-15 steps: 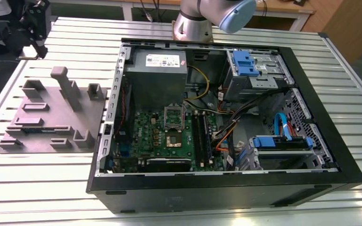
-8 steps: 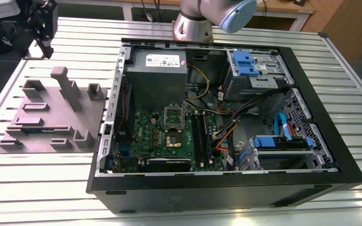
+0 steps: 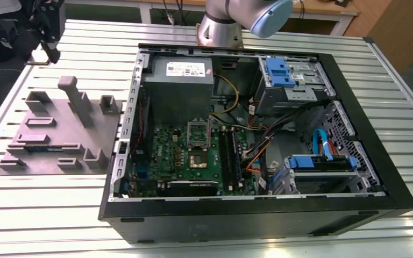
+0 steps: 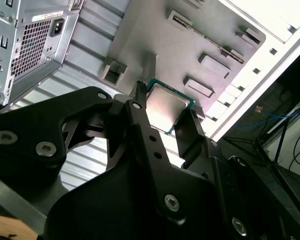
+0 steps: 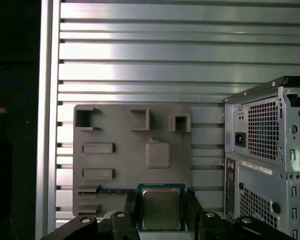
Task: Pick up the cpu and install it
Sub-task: 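Pick up the cpu and move it towards the insertion slot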
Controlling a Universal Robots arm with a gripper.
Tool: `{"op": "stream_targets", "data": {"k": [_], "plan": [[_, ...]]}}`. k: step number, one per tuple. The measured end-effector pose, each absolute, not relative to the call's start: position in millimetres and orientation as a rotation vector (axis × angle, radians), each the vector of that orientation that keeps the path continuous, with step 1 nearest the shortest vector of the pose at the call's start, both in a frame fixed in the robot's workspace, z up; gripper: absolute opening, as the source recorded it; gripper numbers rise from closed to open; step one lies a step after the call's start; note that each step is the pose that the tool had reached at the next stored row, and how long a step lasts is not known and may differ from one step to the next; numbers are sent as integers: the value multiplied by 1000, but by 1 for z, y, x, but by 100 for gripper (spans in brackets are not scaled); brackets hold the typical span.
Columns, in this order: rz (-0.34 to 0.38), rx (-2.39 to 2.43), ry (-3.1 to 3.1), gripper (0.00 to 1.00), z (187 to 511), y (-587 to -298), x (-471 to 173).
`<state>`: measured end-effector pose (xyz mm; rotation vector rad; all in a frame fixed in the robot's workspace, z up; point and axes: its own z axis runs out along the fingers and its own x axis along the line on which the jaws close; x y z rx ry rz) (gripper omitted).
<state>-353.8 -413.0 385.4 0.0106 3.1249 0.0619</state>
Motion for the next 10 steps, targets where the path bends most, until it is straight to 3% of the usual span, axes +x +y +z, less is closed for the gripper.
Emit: {"op": "stream_targets", "data": {"k": [10], "plan": [[62, 11, 3125, 47, 386, -413, -345]]}}
